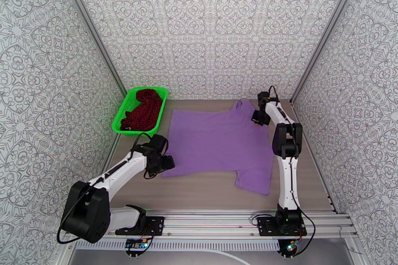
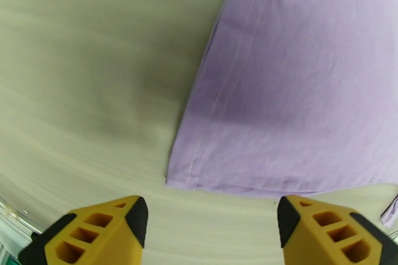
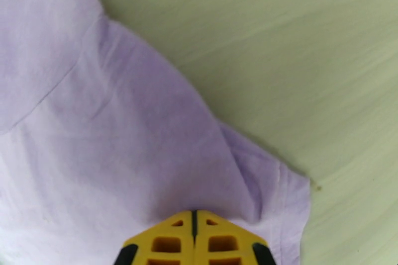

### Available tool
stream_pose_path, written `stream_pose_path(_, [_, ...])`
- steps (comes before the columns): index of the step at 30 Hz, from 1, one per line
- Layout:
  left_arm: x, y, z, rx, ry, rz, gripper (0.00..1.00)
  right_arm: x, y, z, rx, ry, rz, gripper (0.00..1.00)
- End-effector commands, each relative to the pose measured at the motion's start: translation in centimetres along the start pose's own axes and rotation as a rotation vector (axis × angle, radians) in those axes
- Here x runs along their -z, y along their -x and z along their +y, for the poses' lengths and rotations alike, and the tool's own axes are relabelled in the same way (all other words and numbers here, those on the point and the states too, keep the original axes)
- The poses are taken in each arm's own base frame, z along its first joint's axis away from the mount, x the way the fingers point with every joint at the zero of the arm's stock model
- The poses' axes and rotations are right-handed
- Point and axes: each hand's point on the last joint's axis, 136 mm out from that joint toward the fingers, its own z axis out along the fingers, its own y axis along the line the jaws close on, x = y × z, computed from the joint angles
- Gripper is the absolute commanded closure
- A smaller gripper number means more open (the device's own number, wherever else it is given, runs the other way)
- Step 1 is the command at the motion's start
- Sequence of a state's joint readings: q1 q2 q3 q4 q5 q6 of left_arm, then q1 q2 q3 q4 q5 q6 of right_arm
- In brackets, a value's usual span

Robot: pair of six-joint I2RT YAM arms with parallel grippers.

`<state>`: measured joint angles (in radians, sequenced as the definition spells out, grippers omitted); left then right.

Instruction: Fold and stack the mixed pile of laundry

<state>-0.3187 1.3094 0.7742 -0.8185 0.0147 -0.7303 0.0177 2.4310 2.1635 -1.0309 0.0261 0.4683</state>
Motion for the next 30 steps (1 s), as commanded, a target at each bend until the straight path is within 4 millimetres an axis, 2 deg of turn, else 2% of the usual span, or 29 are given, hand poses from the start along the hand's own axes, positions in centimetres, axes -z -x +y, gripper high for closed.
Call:
stream_pose_path(1, [0.4,-1.3,0.5,0.096,-0.001,0.01,0.35,7.2,1.5,1.6,0.046,0.126,-0.106,0.91])
stream_pose_path(4, [0.6,-1.8,1.0,0.227,-0.031,0.002,0.5,10.3,0.7,2.0,0.08,0.173,-0.135,0.88])
stream_pose_path(5, [0.6,-1.9,0.7,0.26,-0.057,-0.003,0.52,11.5,0.4,2.2,0.093,0.191,-0.148,0.87])
stream_pose_path(9, [0.2,-1.9,-0.2,0.385,-0.144,-0.031,0.51,14.8,-1.6,2.5,0.137,0.239,-0.182,0.81])
stream_pose_path(13, [-0.8,-2.4,0.6,0.464,-0.122,-0.024,0.47,16.8,-4.6,2.9,0.197,0.266,-0.196,0.79])
stream_pose_path(16, [-1.4,-2.0,0.8,0.486,-0.108,-0.032,0.47,17.5,-6.7,3.1,0.226,0.283,-0.201,0.78])
stream_pose_path(20, [-1.7,-0.9,0.0,0.493,-0.12,-0.054,0.47,17.6,-8.7,2.9,0.236,0.309,-0.199,0.78])
stream_pose_path(30, [-3.3,-0.8,1.4,0.487,-0.013,-0.048,0.47,17.1,-11.2,2.7,0.249,0.334,-0.172,0.78])
